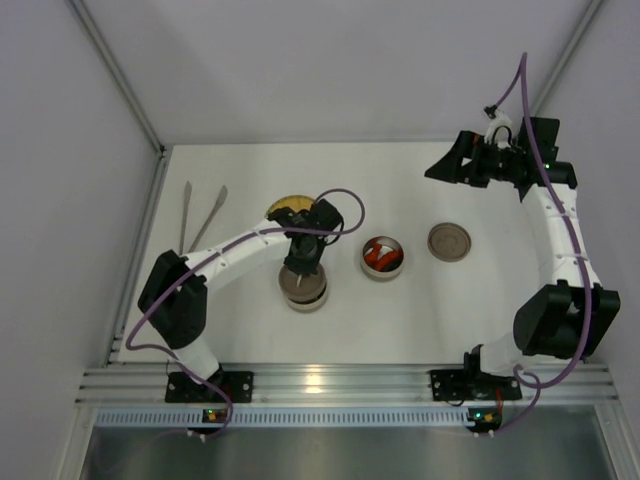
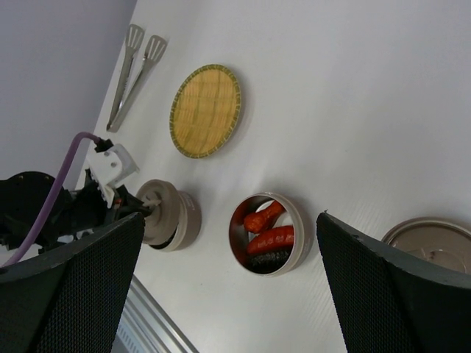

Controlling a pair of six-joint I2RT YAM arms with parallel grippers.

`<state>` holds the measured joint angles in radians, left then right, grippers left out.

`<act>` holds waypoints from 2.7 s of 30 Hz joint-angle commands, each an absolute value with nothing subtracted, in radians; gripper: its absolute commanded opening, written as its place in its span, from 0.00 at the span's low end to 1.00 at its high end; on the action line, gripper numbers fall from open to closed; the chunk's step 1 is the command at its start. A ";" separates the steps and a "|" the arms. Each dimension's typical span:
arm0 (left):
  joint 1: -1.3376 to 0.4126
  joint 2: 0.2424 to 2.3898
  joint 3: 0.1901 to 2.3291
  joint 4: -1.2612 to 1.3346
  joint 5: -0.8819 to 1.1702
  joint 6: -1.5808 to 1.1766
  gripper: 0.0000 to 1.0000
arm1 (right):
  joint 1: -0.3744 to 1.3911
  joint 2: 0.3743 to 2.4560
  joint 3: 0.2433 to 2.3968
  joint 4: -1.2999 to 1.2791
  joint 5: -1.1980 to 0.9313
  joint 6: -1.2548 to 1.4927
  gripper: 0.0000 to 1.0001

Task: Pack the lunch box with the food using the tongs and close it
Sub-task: Close the box lid on the packing box.

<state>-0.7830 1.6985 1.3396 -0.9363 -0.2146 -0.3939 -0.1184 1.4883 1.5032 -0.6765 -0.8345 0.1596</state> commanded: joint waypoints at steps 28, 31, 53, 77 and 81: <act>-0.848 1.647 1.287 -0.896 -0.275 -0.425 0.00 | -0.143 1.509 1.526 -0.657 -0.876 0.153 0.99; -0.853 1.655 1.316 -0.905 -0.284 -0.426 0.00 | -0.143 1.516 1.528 -0.655 -0.877 0.155 0.99; -0.934 1.658 1.330 -0.904 -0.387 -0.397 0.00 | -0.143 1.520 1.531 -0.658 -0.880 0.152 0.99; -0.934 1.677 1.279 -0.891 -0.362 -0.383 0.00 | -0.143 1.532 1.522 -0.650 -0.881 0.156 0.99; -0.937 1.678 1.293 -0.894 -0.371 -0.382 0.00 | -0.143 1.535 1.523 -0.649 -0.879 0.158 0.99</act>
